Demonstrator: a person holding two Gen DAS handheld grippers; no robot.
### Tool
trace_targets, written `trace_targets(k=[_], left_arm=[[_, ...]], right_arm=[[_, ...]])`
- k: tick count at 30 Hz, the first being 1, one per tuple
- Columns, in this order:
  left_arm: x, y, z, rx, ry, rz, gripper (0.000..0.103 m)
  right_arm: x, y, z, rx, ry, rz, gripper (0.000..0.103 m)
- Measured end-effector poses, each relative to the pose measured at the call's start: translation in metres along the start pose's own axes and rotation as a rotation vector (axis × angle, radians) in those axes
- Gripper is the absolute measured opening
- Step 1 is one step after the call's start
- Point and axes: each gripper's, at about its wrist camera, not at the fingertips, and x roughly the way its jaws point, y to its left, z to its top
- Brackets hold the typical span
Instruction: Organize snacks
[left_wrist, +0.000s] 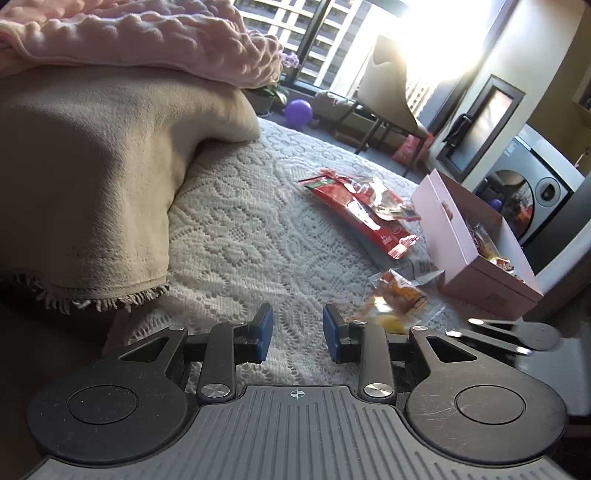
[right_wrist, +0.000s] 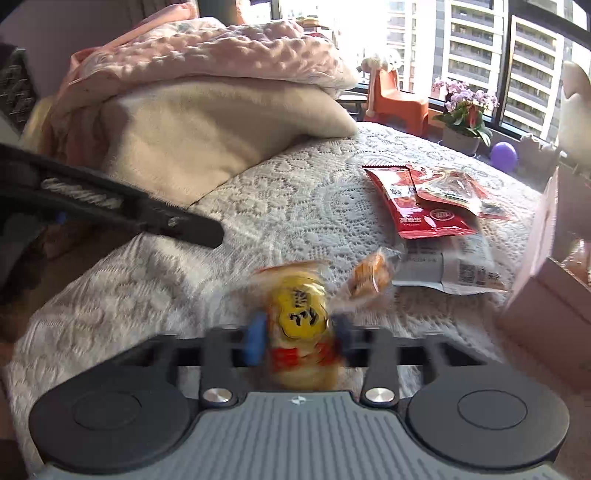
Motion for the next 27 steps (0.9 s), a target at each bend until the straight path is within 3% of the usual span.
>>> trace_targets(k=[4,8,12,17,21,27], left_arm=[[0.009,-0.008,-0.003,0.006,0.008,-0.022,0.033],[0.019,-0.019,-0.007,0.026,0.027,-0.033,0.033],[0.025,-0.033,-0.009,0.038,0.041,-0.05,0.033],[0.035,-0.049,-0.005,0.032,0.026,-0.042,0.033],[0.05,-0.062,-0.002,0.067,0.03,0.0,0.035],[0.066,-0.089,-0.005,0.205,0.03,0.048,0.035]], right_arm=[[-0.036,-0.004,-0.017,-0.003,-0.056,-0.063,0.034],[-0.081,-0.037,-0.027,0.155,-0.119,-0.019,0.034],[-0.115,-0.069,-0.046,0.266,-0.184,-0.199,0.034],[-0.107,-0.099,-0.08,0.382,-0.116,-0.363,0.036],[-0.096,-0.11,-0.103,0.457,-0.082,-0.379,0.048],[-0.09,-0.097,-0.115,0.403,-0.128,-0.417,0.061]])
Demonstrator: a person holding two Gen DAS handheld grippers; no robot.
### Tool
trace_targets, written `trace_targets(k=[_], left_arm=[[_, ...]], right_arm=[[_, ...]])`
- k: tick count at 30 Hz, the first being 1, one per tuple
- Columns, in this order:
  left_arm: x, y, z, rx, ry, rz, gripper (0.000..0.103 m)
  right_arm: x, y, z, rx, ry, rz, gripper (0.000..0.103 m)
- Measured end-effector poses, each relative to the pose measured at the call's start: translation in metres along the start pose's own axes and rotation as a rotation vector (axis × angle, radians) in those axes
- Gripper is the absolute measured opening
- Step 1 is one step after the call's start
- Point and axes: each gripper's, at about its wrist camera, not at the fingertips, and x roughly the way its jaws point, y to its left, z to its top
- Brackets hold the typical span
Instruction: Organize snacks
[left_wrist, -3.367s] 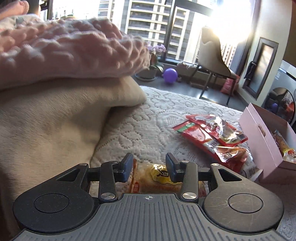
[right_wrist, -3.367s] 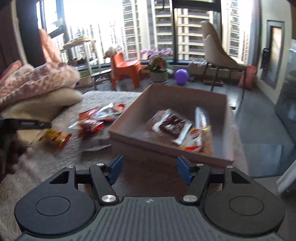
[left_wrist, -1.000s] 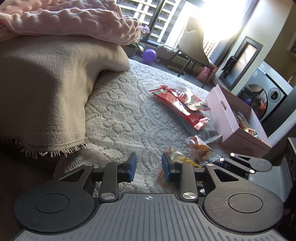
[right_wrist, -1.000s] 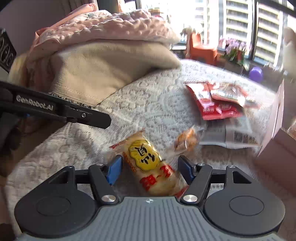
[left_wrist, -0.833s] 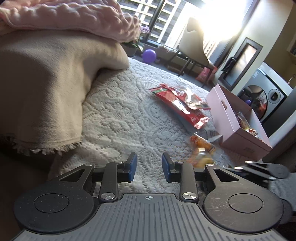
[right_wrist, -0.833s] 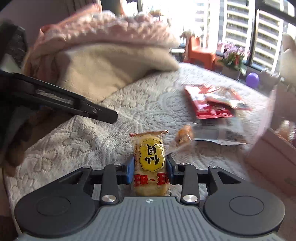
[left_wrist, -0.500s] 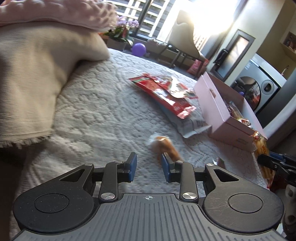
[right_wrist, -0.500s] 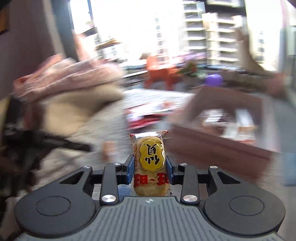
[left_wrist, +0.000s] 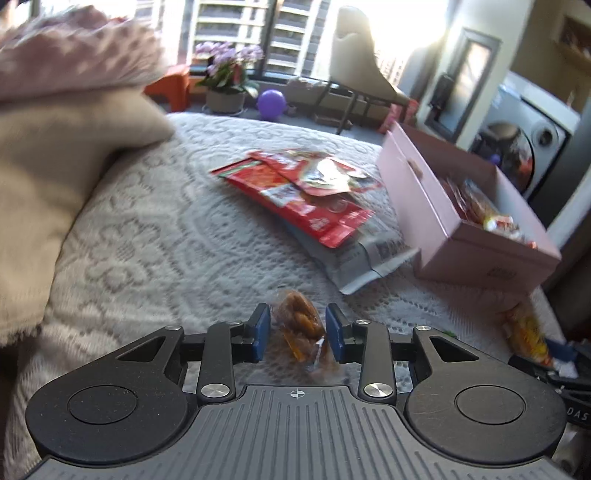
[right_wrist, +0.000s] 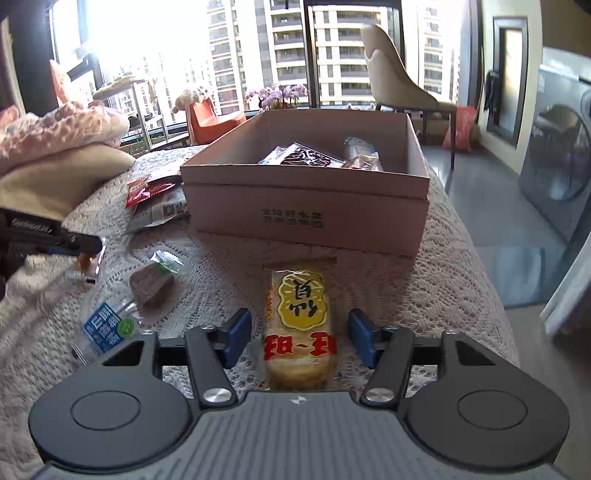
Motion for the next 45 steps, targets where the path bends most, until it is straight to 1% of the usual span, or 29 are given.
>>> trace_targets(k=[2,3,6,9,10,13,15,16,18,20,21,23,27,28,30,34,37,42,43,45], left_arm=[[0.001,-0.009,-0.004,0.036,0.014,-0.026,0.028],[0.001,-0.013,-0.006,0.051,0.023,-0.044,0.026],[-0.005,-0.026,-0.012,0.103,0.048,-0.076,0.026],[-0.012,-0.036,-0.02,0.122,0.083,-0.143,0.026],[-0.013,-0.04,-0.023,0.131,0.09,-0.148,0.026],[-0.016,-0.049,-0.03,0.181,0.077,-0.104,0.026],[-0.018,-0.05,-0.031,0.191,0.071,-0.084,0.026],[-0.019,-0.048,-0.031,0.192,0.068,-0.074,0.026],[-0.022,-0.043,-0.031,0.186,0.058,-0.055,0.026],[-0.025,-0.034,-0.032,0.169,0.053,-0.043,0.026],[-0.025,-0.031,-0.033,0.159,0.051,-0.039,0.025],[-0.027,-0.024,-0.034,0.138,0.048,-0.037,0.025],[-0.031,-0.016,-0.037,0.119,0.044,-0.045,0.025],[-0.031,-0.016,-0.037,0.119,0.043,-0.047,0.025],[-0.032,-0.014,-0.038,0.119,0.04,-0.052,0.025],[-0.032,-0.013,-0.04,0.113,0.034,-0.061,0.025],[-0.031,-0.012,-0.04,0.108,0.031,-0.067,0.025],[-0.031,-0.011,-0.04,0.099,0.029,-0.074,0.025],[-0.03,-0.012,-0.041,0.101,0.029,-0.073,0.025],[-0.031,-0.012,-0.041,0.104,0.029,-0.072,0.025]], right_arm=[[0.0,0.005,-0.002,-0.03,-0.003,-0.014,0.063],[0.002,0.007,-0.001,-0.036,-0.002,-0.017,0.064],[0.0,0.005,-0.001,-0.033,-0.004,-0.014,0.065],[0.0,0.006,0.0,-0.036,-0.005,-0.018,0.065],[0.001,0.007,0.0,-0.039,-0.005,-0.021,0.065],[0.001,0.008,-0.001,-0.048,-0.004,-0.029,0.065],[0.0,0.008,-0.001,-0.046,-0.005,-0.036,0.065],[-0.001,0.009,0.0,-0.042,-0.009,-0.057,0.065],[-0.006,0.013,0.003,-0.047,-0.046,-0.108,0.065],[-0.014,0.018,0.01,-0.063,-0.099,-0.118,0.065],[-0.016,0.021,0.014,-0.071,-0.111,-0.101,0.065],[-0.016,0.03,0.024,-0.083,-0.106,-0.039,0.065],[0.003,0.052,0.04,-0.053,-0.023,0.126,0.065],[0.01,0.058,0.043,-0.05,-0.003,0.15,0.065],[0.02,0.07,0.046,-0.061,0.025,0.17,0.065],[0.027,0.091,0.04,-0.141,0.066,0.161,0.065],[0.026,0.089,0.034,-0.166,0.066,0.115,0.066],[0.021,0.069,0.031,-0.149,0.05,0.019,0.065],[0.021,0.065,0.031,-0.127,0.059,0.019,0.065],[0.02,0.06,0.034,-0.065,0.071,0.068,0.065]])
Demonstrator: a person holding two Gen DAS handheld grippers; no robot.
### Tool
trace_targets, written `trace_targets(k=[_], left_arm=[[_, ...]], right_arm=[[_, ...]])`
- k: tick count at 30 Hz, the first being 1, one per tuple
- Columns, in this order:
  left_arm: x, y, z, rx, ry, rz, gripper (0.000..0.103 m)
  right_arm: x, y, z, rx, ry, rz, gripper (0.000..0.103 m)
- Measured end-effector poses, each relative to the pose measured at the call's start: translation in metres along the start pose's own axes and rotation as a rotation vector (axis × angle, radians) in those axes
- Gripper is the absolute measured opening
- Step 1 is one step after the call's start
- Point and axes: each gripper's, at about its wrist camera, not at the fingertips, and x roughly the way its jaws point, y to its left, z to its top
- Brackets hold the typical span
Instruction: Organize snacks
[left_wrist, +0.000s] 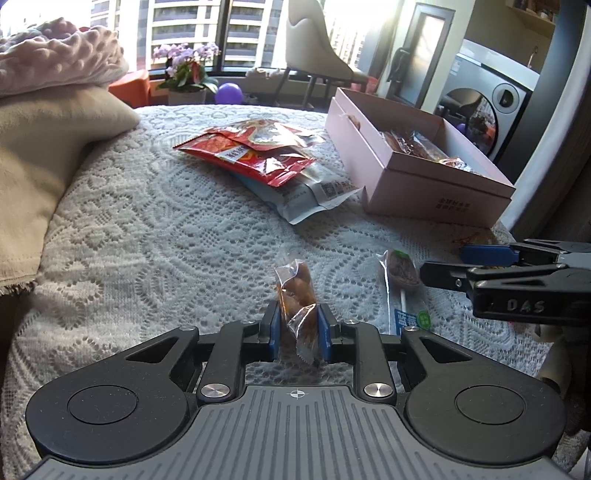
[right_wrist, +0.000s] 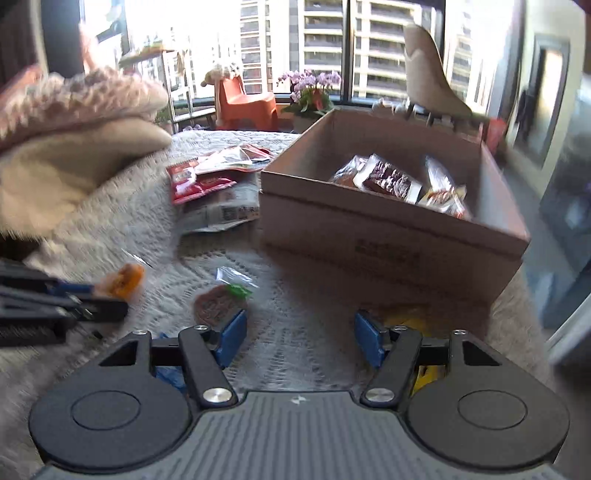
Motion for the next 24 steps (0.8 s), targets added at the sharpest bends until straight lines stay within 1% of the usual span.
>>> trace_targets(k=[3,5,9,13,15,17,20,22,24], left_arm=[[-0.001,0.0,0.0,0.0,0.004,-0.002,0.025],[-0.001,0.0,-0.001,-0.001,0.004,-0.004,0.025],[-0.002,0.002,-0.003,-0.008,0.001,-0.012,0.025],[-0.002,0.002,-0.002,-0.012,-0.001,-0.012,0.025],[-0.002,0.002,-0.003,-0.014,-0.004,-0.011,0.025],[-0.003,0.003,-0.003,-0.018,-0.006,-0.012,0.025],[-0.003,0.003,-0.004,-0.02,-0.008,-0.013,0.025],[-0.003,0.004,-0.004,-0.025,-0.01,-0.017,0.025],[-0.003,0.005,-0.005,-0.03,-0.013,-0.021,0.025]], right_arm=[[0.0,0.004,0.004,0.044,0.003,0.093,0.065],[0.007,0.011,0.006,0.045,0.021,0.121,0.065],[0.017,0.022,0.004,0.002,0.029,0.114,0.065],[0.009,0.023,0.001,-0.056,-0.003,0.048,0.065],[0.006,0.021,0.002,-0.049,-0.003,0.035,0.065],[0.006,0.017,0.003,-0.012,0.014,0.058,0.065],[0.011,0.017,0.005,0.033,0.044,0.127,0.065],[0.017,0.024,0.007,0.023,0.047,0.129,0.065],[0.022,0.033,0.009,-0.012,0.038,0.103,0.065]])
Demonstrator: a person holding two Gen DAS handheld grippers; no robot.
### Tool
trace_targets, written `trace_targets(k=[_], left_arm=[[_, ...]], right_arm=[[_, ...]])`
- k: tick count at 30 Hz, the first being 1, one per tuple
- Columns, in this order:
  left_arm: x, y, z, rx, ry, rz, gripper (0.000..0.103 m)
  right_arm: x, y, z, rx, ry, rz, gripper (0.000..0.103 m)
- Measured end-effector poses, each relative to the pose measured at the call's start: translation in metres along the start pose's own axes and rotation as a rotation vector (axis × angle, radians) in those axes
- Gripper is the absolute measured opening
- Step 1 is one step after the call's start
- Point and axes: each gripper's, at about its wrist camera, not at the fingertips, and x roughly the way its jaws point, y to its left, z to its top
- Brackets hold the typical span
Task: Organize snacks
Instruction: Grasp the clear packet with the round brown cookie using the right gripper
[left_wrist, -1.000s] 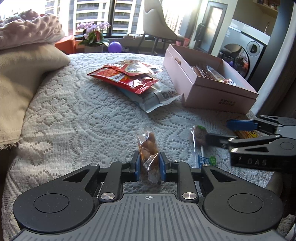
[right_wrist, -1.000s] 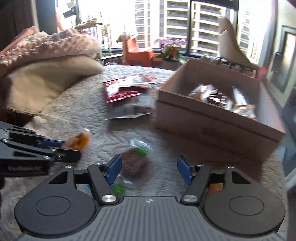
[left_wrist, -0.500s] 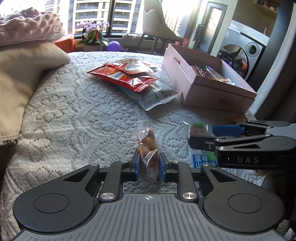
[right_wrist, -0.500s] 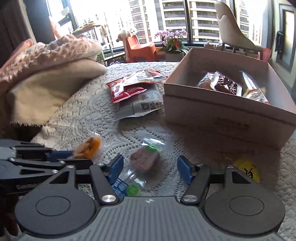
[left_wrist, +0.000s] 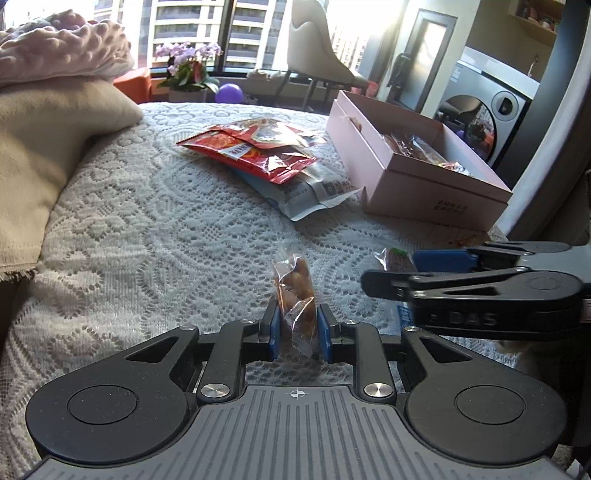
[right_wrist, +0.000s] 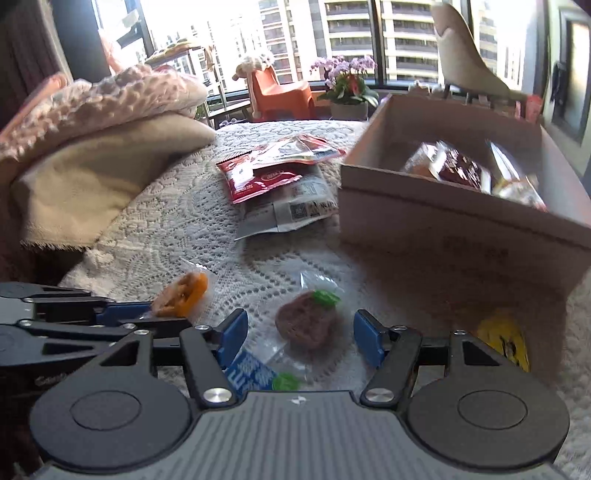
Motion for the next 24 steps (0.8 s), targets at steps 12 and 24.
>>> trace_targets(k=[12,24], left_arm=[[0.0,0.013,-0.001,-0.091,-0.012,-0.047,0.025],[0.02,-0.003,0.023,-0.027,0.027,-0.019,0.026]], right_arm=[[-0.033,-0.018,-0.003,-0.021,-0.07,-0.063,0.035],[-0.081,-0.054,-0.007,0.064,-0.155,-0.098,0.035]])
